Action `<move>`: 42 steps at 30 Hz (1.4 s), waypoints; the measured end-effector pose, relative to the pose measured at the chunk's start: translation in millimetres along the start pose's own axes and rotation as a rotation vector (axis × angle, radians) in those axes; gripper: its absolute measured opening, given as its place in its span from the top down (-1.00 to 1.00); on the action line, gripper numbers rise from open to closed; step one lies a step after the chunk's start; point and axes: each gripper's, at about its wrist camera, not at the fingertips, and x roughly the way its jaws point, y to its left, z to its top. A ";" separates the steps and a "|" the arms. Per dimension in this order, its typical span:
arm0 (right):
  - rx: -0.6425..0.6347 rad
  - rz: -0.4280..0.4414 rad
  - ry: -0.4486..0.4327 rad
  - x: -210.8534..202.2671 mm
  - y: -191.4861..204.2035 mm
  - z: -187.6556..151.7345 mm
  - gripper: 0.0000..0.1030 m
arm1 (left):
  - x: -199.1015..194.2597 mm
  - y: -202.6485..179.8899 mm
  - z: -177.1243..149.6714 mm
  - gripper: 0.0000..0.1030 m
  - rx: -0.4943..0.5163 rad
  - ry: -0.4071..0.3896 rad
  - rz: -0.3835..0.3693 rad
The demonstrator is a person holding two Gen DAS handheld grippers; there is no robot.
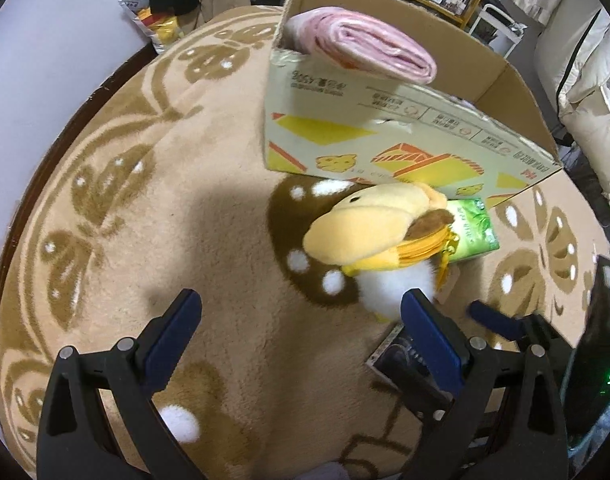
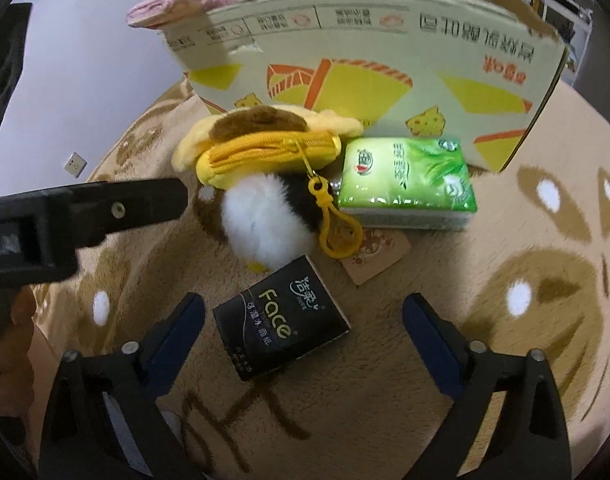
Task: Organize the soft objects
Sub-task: 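Grasp the black 'Face' tissue pack with the right tool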
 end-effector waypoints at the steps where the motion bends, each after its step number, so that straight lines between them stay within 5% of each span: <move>1: -0.003 0.001 0.007 2.3 0.6 -0.8 -0.97 | 0.4 -0.6 0.9 -0.93 -0.002 -0.003 -0.011; 6: -0.085 -0.067 0.017 11.1 12.0 -6.3 -0.85 | 3.2 0.7 5.3 -0.93 -0.034 -0.007 -0.063; 16: 0.067 -0.011 -0.051 -7.1 -11.4 2.6 0.23 | 6.8 -5.6 10.5 -0.92 -0.025 -0.028 -0.089; 26: 0.127 0.061 -0.024 -6.0 -14.9 1.2 0.25 | 7.2 -5.6 11.9 -0.92 -0.030 -0.037 -0.092; 32: 0.139 0.095 -0.080 -18.2 -18.8 11.1 0.52 | 2.5 -13.9 11.1 -0.92 0.012 -0.056 -0.080; 42: 0.120 0.023 -0.110 -47.1 -25.8 15.5 0.54 | -5.1 -43.7 22.3 -0.92 0.132 -0.102 -0.035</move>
